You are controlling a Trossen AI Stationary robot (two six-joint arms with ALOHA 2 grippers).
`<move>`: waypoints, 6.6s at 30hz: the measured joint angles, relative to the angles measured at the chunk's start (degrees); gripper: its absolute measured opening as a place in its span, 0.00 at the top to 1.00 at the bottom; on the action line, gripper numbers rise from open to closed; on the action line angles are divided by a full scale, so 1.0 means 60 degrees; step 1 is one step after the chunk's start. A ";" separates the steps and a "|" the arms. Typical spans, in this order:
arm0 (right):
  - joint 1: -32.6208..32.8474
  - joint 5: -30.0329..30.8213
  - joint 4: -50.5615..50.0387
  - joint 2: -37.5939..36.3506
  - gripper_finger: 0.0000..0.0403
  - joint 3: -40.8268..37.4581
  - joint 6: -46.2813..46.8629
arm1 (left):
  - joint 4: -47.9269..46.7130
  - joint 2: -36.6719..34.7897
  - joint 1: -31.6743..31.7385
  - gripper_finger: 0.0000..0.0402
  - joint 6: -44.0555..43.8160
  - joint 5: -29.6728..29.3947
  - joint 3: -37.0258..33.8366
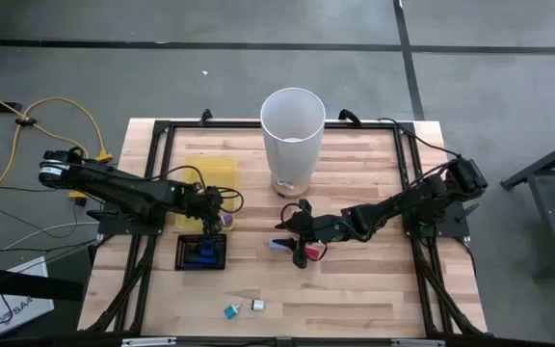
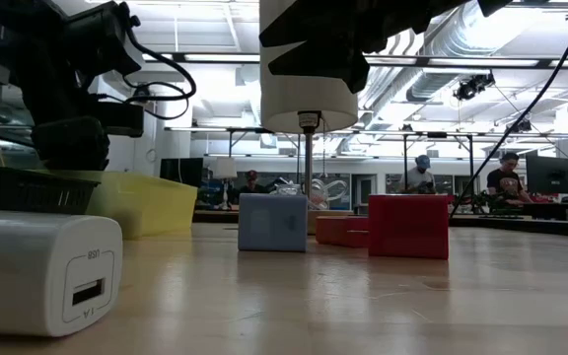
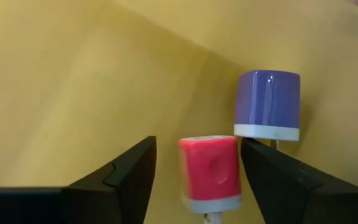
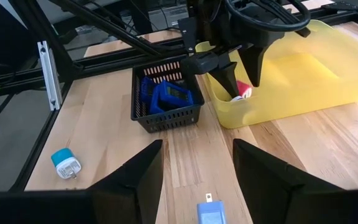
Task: Pick & Place Office items
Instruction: Put the bottom red charger into the yellow bin
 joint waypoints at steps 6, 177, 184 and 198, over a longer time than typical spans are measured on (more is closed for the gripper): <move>0.0000 0.0000 0.0000 0.0000 0.56 0.0000 0.0000 | 0.0040 0.0000 0.0007 0.42 0.0193 -0.0145 0.0004; 0.0255 0.1872 0.3748 -0.0448 0.73 0.0000 -0.3589 | 0.8774 -0.0893 -0.0692 0.42 0.4811 0.2311 0.1246; 0.0277 0.2124 0.3758 -0.0448 0.73 0.0000 -0.3794 | 0.9808 -0.0308 -0.0692 0.42 0.5009 0.2350 0.1246; 0.0274 0.2147 0.3796 -0.0448 0.73 0.0000 -0.3807 | 1.1260 0.0353 -0.0832 0.45 0.6137 0.2825 0.1246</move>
